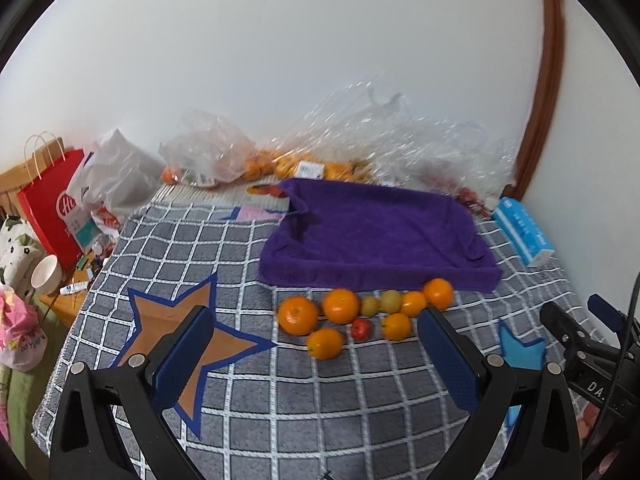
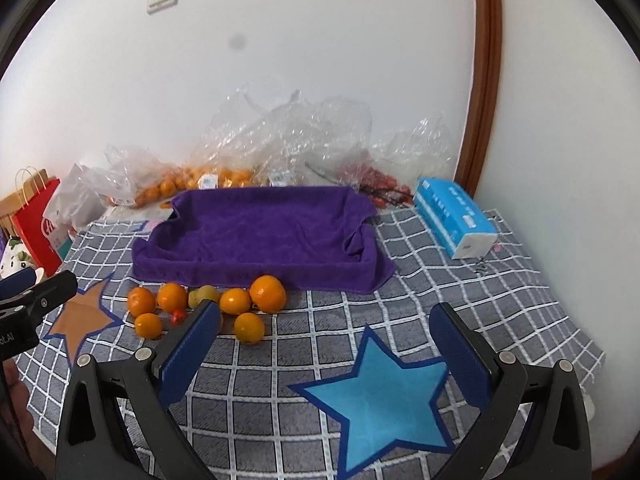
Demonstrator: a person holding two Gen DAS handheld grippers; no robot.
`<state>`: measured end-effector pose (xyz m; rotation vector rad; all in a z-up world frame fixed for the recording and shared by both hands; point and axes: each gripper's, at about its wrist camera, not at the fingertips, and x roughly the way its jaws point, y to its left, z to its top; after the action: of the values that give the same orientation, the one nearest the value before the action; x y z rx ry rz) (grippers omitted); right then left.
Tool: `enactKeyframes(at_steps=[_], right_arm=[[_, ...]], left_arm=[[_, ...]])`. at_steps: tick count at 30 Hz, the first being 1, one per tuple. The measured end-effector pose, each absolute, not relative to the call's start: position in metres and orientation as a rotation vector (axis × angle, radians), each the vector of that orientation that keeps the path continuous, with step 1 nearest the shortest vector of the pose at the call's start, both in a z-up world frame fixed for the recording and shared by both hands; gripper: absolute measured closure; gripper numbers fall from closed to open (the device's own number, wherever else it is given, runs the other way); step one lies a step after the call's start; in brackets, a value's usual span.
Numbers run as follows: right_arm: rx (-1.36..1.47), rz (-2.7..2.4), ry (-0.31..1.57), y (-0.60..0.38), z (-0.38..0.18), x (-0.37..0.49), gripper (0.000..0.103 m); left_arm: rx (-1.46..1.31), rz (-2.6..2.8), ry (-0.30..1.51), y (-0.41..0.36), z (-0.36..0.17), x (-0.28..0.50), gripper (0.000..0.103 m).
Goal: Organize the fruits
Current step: 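Grasp a small tangerine with the right tool while the left tool grasps another tangerine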
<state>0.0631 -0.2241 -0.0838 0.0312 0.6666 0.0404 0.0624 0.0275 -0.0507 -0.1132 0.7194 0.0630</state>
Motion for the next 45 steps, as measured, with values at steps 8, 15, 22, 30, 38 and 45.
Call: enactKeyframes(at_steps=[8,15,22,30,38,45], right_arm=[[0.018,0.120,0.787,-0.202,-0.124,0.103,0.013],[-0.009,0.196,0.876,-0.173,-0.165,0.128,0.032],[-0.016,0.217,0.906,-0.162,-0.186,0.141,0.046],[-0.002,0.245,0.892,-0.169,-0.186,0.142,0.069],[0.004,0.233,0.886,-0.190,-0.184,0.133,0.069],[0.010,0.199,0.863,-0.212,-0.177,0.123,0.069]], left_arm=[[-0.134,0.111,0.794,0.058,-0.083,0.090,0.006],[-0.147,0.132,0.854,0.084,-0.109,0.099,0.007],[-0.183,0.076,0.886,0.094,-0.128,0.100,0.007],[-0.144,-0.025,0.907,0.062,-0.139,0.108,0.011],[-0.154,-0.087,0.955,0.035,-0.156,0.124,0.026],[-0.137,-0.079,0.967,0.024,-0.164,0.131,0.042]])
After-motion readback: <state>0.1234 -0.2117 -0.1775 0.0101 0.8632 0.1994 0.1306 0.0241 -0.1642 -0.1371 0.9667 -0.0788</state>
